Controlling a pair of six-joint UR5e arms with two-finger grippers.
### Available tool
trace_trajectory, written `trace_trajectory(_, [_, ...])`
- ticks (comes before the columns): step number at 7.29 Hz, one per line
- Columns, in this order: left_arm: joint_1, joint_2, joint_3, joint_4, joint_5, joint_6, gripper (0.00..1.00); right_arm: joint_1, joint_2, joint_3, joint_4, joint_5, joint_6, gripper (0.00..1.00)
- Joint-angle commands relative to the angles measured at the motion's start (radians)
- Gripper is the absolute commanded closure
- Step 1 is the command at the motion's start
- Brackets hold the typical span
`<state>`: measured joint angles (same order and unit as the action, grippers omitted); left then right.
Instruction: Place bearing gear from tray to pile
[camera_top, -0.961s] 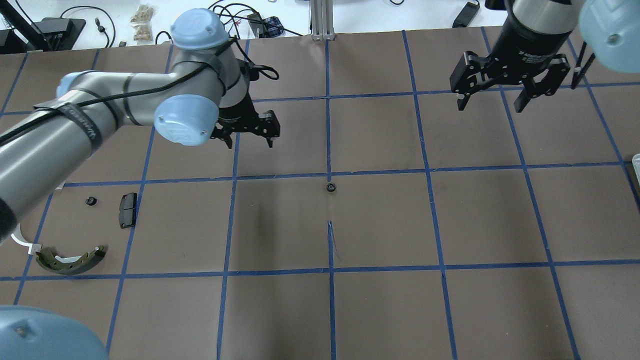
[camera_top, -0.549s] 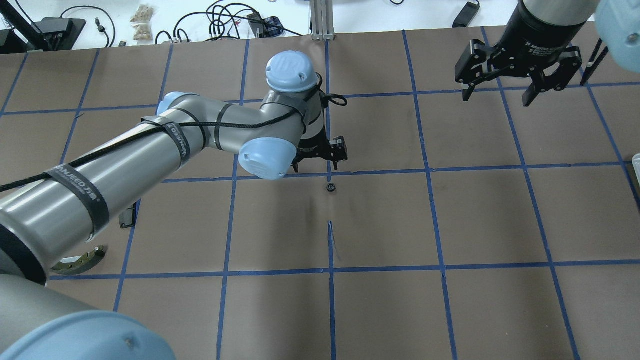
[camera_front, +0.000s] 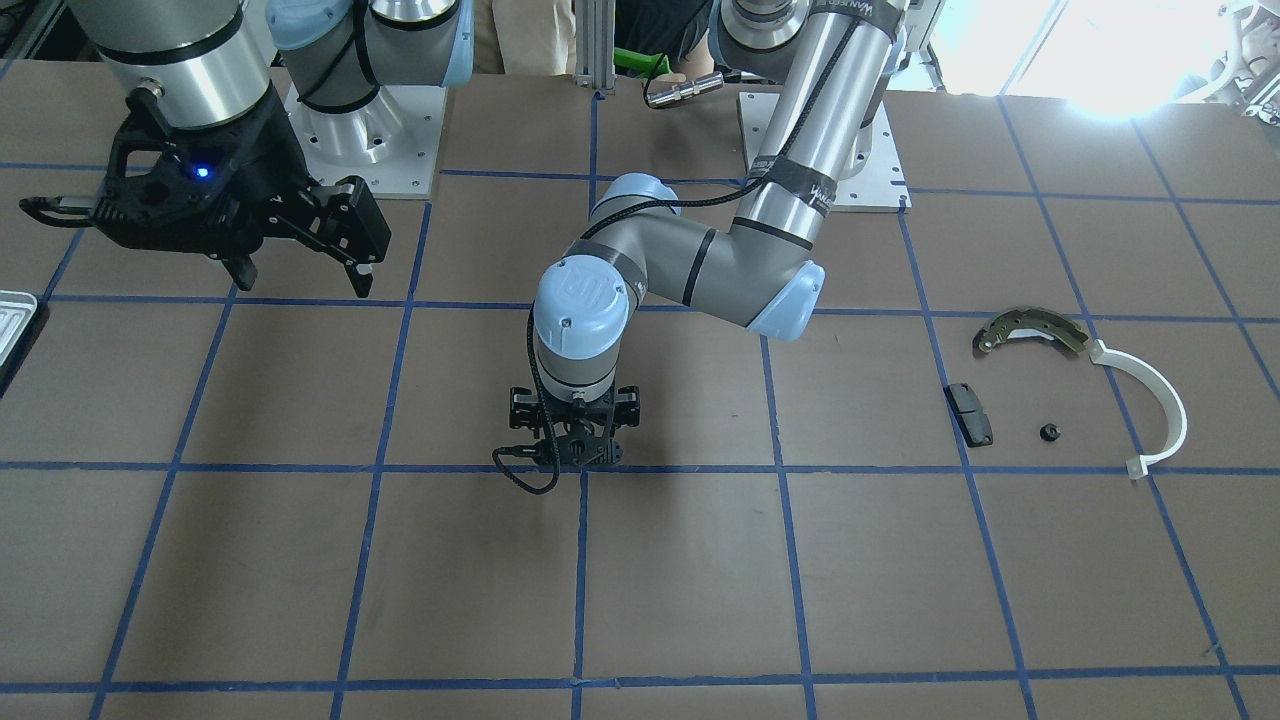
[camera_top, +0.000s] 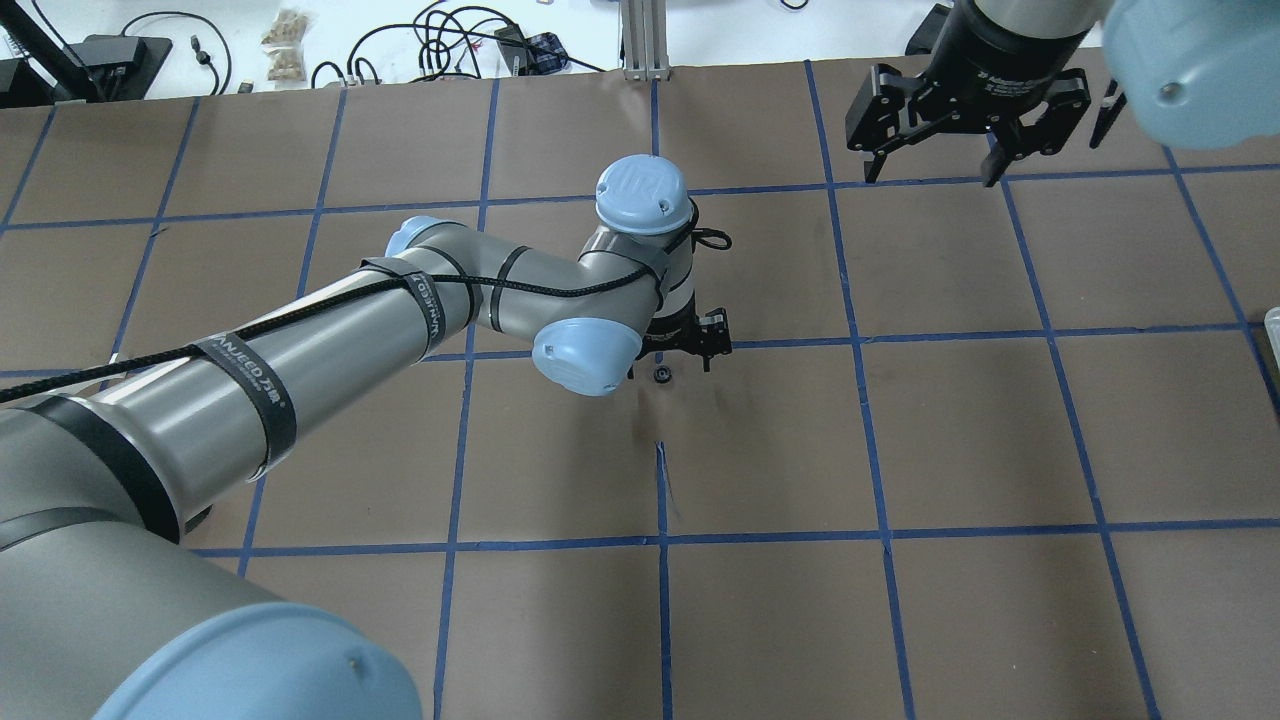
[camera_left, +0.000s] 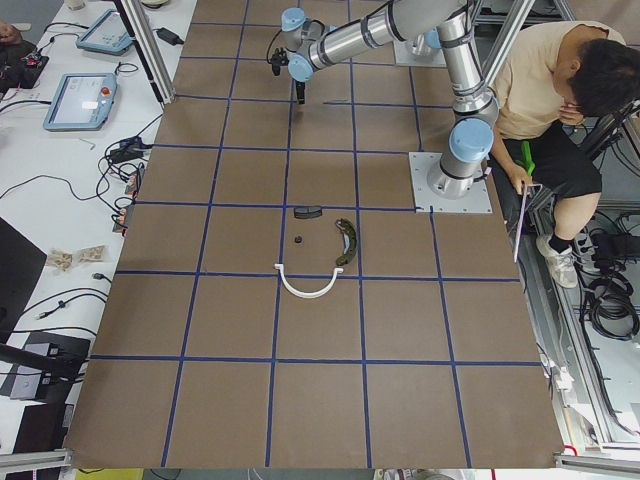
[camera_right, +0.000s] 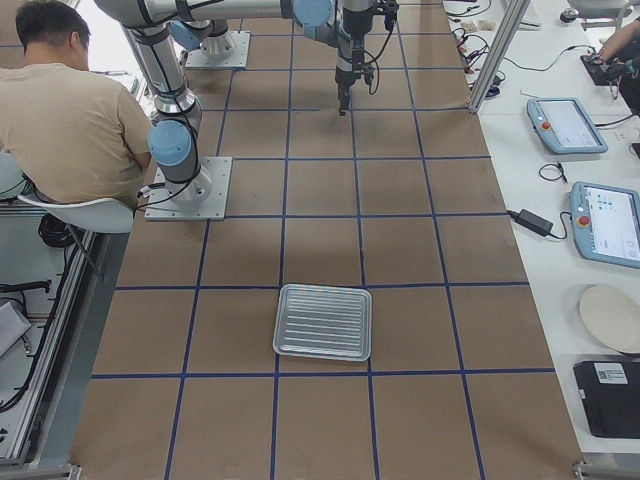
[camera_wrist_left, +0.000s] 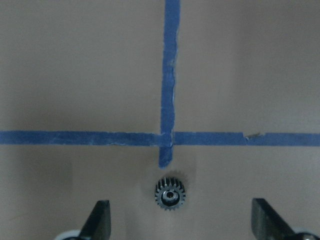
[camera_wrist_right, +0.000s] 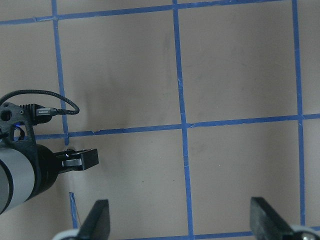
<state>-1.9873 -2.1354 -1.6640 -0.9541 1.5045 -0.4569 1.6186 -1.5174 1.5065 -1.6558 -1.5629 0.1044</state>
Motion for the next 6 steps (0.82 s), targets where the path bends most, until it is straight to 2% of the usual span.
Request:
trace_trajectory(1, [-0.002, -0.009, 0.004, 0.002, 0.0, -0.006, 0.25, 0.014, 0.008, 0.003, -0.01, -0.005, -0.011, 0.0])
trace_trajectory(3, [-0.002, -0.009, -0.006, 0.002, 0.002, -0.006, 0.36, 0.014, 0.008, 0.003, -0.009, 0.001, -0.011, 0.0])
trace_trajectory(5, [-0.002, -0.005, -0.008, 0.0, 0.003, -0.009, 0.79, 0.014, 0.008, 0.003, -0.009, 0.003, -0.011, 0.0])
trace_trajectory(6, [-0.002, -0.004, -0.011, 0.0, 0.003, -0.008, 0.93, 0.014, 0.006, 0.003, -0.007, 0.001, -0.011, 0.0])
